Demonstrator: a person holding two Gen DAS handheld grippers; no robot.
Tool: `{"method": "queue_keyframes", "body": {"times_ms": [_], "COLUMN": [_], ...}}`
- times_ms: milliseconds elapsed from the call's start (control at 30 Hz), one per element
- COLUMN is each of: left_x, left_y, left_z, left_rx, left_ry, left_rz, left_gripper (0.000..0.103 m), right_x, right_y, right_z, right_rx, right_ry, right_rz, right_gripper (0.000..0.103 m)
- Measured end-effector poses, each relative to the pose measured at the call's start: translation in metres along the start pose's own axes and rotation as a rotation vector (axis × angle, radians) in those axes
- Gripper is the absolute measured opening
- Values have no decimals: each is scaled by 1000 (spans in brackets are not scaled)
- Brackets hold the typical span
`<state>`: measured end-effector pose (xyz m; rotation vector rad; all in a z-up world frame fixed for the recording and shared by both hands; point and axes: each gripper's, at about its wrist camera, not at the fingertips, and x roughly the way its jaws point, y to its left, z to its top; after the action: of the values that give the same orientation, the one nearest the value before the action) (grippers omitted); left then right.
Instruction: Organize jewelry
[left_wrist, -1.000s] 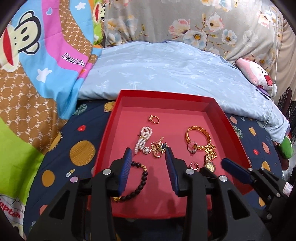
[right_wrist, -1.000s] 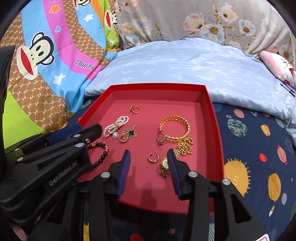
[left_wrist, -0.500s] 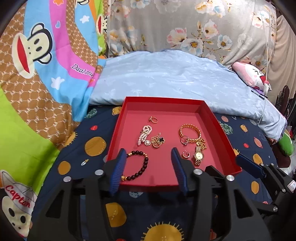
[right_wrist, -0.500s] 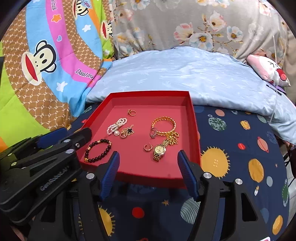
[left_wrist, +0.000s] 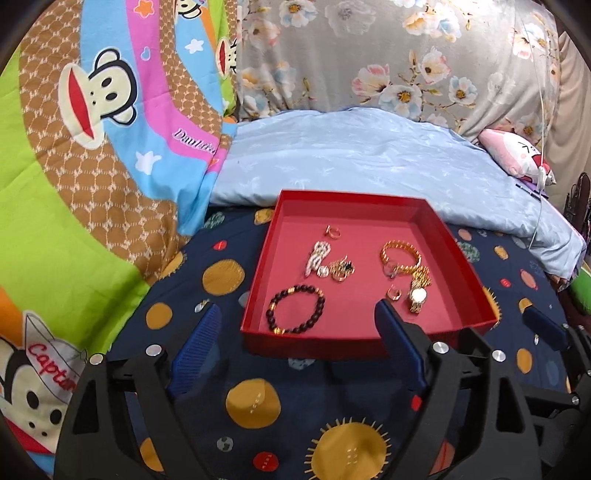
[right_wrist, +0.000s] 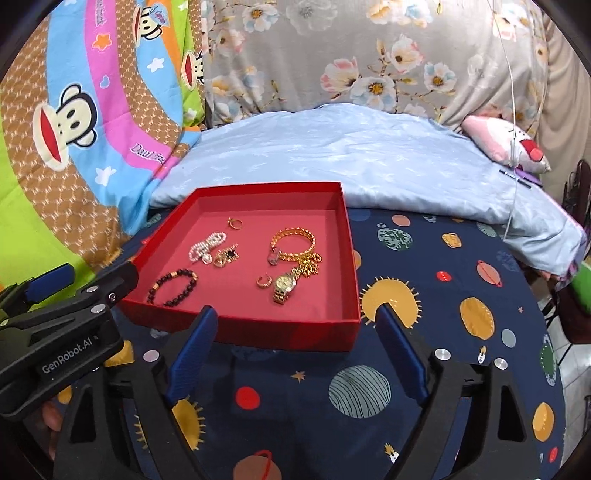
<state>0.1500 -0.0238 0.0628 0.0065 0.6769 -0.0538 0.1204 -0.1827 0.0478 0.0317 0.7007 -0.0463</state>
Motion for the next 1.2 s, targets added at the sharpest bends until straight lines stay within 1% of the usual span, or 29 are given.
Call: {"method": "queue_keyframes", "body": {"times_ms": [167, 267, 433, 600, 667, 700, 800, 1033, 1200], "left_x": [7, 9, 18, 25, 29, 32, 34, 36, 34], "left_y": [2, 8, 15, 9, 6, 6, 6, -1, -3], "left_z": [-16, -24, -33, -41, -45, -46, -46, -47, -48], "left_rx": [10, -1, -20, -5, -5, -5, -15, 12, 22], "left_ry": [4, 3, 26, 30, 36, 58, 67, 74, 62], "left_rz": [37, 39, 52, 68, 64, 54, 44, 87, 97], "left_gripper": [86, 90, 90, 90, 91, 91, 92, 92, 92], "right_x": [6, 10, 19, 21, 22, 23, 24, 26, 24], "right_y": [1, -8, -22, -19, -16, -15, -9, -12, -12], "right_z": [-12, -19, -27, -27, -27, -27, -27, -28, -28], "right_rx": [-19, 13, 86, 87, 73, 66, 39, 51, 53], "right_ry": [6, 20, 45, 45, 46, 48, 53, 65, 52], "right_rz": [-34, -29, -15, -11, -20, -25, -42, -55, -56], "right_gripper": [86, 86, 86, 86, 86, 86, 86, 86, 86]}}
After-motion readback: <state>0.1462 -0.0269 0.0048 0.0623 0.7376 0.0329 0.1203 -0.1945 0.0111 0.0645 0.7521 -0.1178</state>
